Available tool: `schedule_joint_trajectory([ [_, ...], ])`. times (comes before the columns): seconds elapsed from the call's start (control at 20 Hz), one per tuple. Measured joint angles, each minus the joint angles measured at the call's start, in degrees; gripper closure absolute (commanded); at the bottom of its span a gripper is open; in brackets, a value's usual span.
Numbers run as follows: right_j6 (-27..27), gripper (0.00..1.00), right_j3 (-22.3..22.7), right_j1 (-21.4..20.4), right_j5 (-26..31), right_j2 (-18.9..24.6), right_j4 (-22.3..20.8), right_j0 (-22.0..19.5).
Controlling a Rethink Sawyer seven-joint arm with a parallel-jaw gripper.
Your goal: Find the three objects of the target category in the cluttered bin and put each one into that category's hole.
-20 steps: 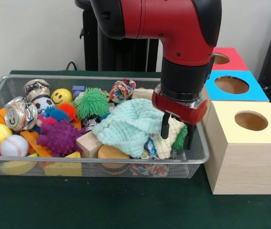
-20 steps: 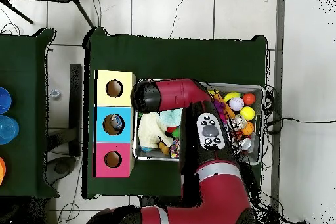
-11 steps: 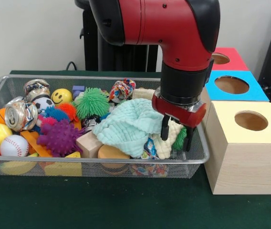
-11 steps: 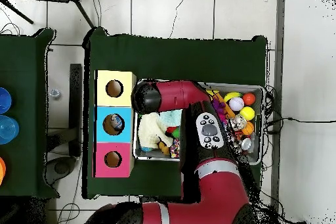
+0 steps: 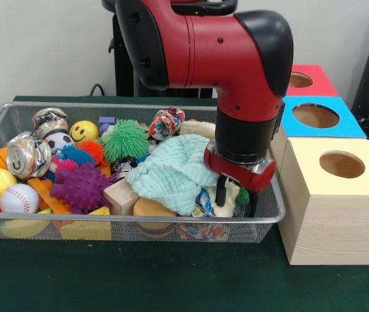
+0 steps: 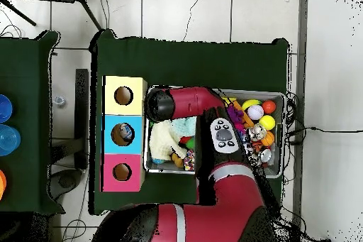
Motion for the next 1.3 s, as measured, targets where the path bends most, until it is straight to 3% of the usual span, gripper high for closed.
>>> schedule_joint_trajectory([
  [1.3,0.0,0.00,-2.7,1.4,-0.1,0.0,-2.2,0.1],
])
